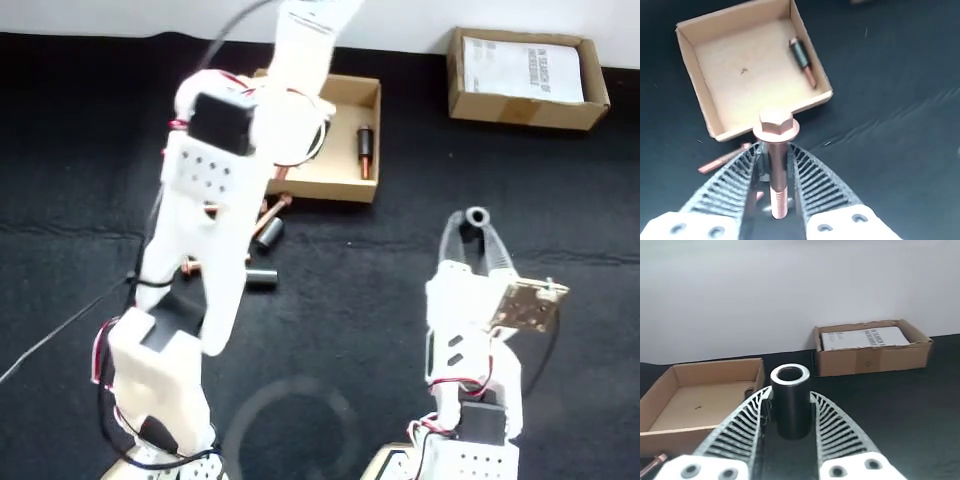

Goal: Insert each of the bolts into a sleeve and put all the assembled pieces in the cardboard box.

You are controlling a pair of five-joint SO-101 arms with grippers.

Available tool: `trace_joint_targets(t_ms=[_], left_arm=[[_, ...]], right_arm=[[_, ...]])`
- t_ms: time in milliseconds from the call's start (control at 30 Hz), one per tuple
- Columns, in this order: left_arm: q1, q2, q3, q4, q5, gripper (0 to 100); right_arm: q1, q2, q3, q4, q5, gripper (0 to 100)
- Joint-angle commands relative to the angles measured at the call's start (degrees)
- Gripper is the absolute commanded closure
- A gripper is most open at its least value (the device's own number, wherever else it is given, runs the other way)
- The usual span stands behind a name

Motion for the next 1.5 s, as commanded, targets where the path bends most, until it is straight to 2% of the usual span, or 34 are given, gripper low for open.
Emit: trace_joint_targets(t_ms=[0,100,200,333,500,667,1033,1233,1467], left_arm=[[0.66,-6.37,-2.33,-0.09,12.84,99],[0.66,-8.66,-2.07,0.09,18.55,99],[2.42,-10.24,-2.07,0.09,20.75,99],[7.96,-12.88,-2.15,0.09,20.84,99],[17.45,-16.57,-2.33,-0.26,20.31,99],[20.62,-19.65,-2.24,-0.18,12.04,99],[20.70,-30.99,-2.07,0.09,-3.08,99],[20.62,-35.47,-1.98,2.81,-7.56,99],[20.53,-41.54,1.71,3.16,-7.91,99]], right_arm=[[-4.44,-1.19,8.66,0.04,-0.44,99.2],[-7.16,-1.19,8.66,0.04,-0.44,99.2],[-9.19,-1.19,8.66,0.04,-0.44,99.2],[-12.88,-1.19,8.66,0.84,-0.44,99.2],[-19.56,-1.19,8.66,6.64,-0.44,99.2],[-23.43,-1.19,8.66,9.36,-0.53,99.2],[-23.69,-1.19,8.66,9.80,-0.53,99.2],[-23.69,-1.19,8.66,10.77,-0.53,99.2],[-23.69,-1.19,8.66,12.18,-0.53,99.2]])
